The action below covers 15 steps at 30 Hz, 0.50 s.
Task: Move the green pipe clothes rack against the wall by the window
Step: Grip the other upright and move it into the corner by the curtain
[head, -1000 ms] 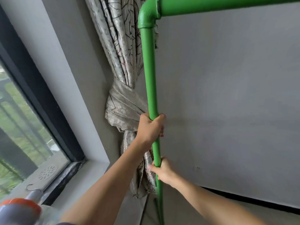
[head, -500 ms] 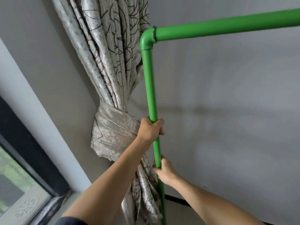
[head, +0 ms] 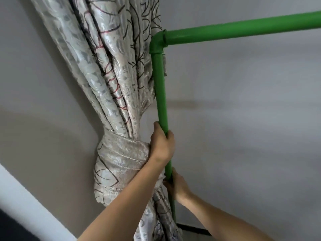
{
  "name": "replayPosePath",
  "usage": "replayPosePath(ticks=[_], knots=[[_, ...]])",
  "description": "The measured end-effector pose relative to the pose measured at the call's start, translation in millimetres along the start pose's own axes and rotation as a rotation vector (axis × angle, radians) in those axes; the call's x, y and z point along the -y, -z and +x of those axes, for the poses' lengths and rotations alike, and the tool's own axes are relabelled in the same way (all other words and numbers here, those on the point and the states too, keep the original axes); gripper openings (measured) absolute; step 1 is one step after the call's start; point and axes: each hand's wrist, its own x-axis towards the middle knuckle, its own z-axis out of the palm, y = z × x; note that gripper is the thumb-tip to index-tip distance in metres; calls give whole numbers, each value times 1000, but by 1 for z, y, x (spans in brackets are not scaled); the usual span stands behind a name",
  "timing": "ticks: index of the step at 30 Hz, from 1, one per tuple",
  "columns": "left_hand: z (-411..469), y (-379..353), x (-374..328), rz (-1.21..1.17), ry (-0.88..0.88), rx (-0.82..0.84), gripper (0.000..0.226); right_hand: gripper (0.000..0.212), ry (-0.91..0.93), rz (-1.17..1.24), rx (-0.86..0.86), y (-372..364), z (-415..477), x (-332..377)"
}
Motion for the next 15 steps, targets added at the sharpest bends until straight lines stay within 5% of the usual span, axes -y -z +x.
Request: replayPosePath(ticks=[15], knots=[[-31, 8, 6, 167, 22, 22, 24, 31, 24, -317, 195, 32, -40, 2]])
